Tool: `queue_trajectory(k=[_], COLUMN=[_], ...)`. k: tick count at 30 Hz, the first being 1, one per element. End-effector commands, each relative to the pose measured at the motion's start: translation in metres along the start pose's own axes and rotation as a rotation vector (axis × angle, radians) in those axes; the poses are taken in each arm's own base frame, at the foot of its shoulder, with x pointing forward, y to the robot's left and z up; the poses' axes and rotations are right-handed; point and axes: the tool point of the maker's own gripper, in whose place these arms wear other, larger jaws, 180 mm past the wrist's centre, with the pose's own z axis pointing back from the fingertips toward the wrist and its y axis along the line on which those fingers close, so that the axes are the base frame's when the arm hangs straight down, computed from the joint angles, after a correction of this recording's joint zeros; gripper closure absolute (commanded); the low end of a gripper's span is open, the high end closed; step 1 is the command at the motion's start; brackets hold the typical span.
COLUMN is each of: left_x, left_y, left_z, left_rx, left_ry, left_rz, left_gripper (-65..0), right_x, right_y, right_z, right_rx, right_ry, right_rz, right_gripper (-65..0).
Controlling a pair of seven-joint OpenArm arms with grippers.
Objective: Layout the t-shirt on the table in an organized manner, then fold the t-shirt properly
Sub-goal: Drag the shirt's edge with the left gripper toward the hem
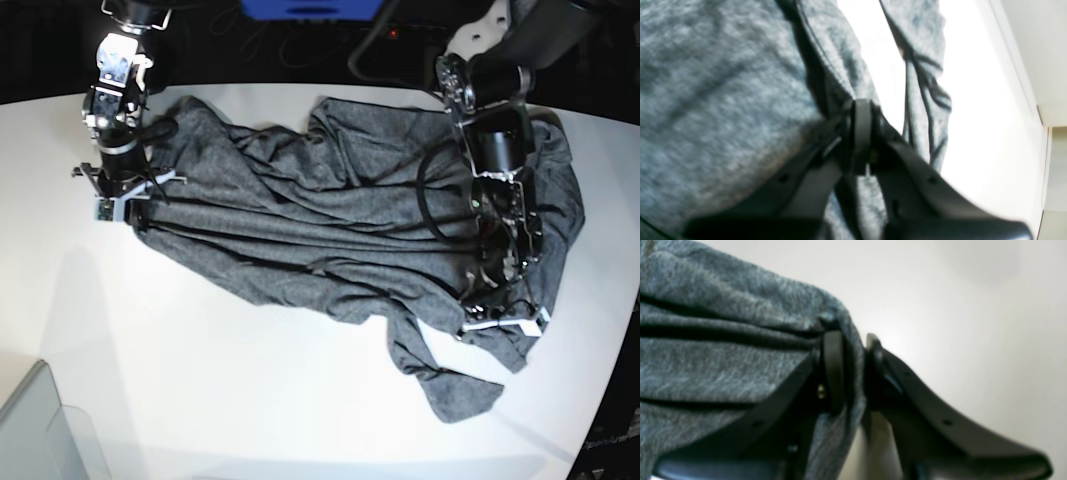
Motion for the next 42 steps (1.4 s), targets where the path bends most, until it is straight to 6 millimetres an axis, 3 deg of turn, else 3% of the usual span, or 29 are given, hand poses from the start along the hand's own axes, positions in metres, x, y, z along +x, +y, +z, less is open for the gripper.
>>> queue_trajectory(k=[1, 8, 12, 19, 22, 26, 29, 33, 37, 42], left_x=[0.037, 0.07, 0.07, 0.066, 0.064, 0.06, 0.062, 0.06, 0.052, 0.054], left_y=[-0.033, -0.082, -0.113, -0.105, -0.1, -0.098, -0.097, -0.058, -0.035, 0.018], left_z=[-0.002, -0.007, -0.017, -0.039, -0.045, -0.046, -0.045, -0.03, -0.007, 0.009], left_rx=[-0.066, -0.142, -0.176, -0.112, -0.088, -0.086, -0.088, -0.067, -0.068, 0.003], left_ry=[-0.084, -0.133, -0.106, -0.174, -0.17, -0.158, -0.161, -0.15, -0.187, -0.193], left_rz=[0.009, 0.02, 0.045, 0.016, -0.074, -0.103, -0.107, -0.15, -0.193, -0.247], left_gripper=[-0.1, -0.1, -0.1, -1.2, -12.7, -38.7, -52.3, -54.3, -54.1, -54.1], right_x=[0.015, 0.012, 0.011, 0.014, 0.023, 0.026, 0.029, 0.044, 0.068, 0.089], right_y=[-0.004, -0.005, -0.005, -0.008, -0.01, -0.01, -0.01, -0.013, -0.014, -0.012], right_z=[-0.002, 0.0, 0.001, 0.011, 0.015, 0.016, 0.016, 0.017, 0.023, 0.027], right_rx=[-0.01, -0.01, -0.01, -0.016, -0.02, -0.021, -0.021, -0.031, -0.038, -0.044], right_ry=[-0.048, -0.039, -0.037, -0.049, -0.073, -0.082, -0.09, -0.129, -0.189, -0.244], right_rz=[0.005, 0.008, 0.01, 0.031, 0.043, 0.046, 0.046, 0.05, 0.069, 0.072], right_gripper=[-13.1, -13.0, -13.0, -13.0, -13.1, -13.1, -13.1, -13.3, -13.3, -13.3])
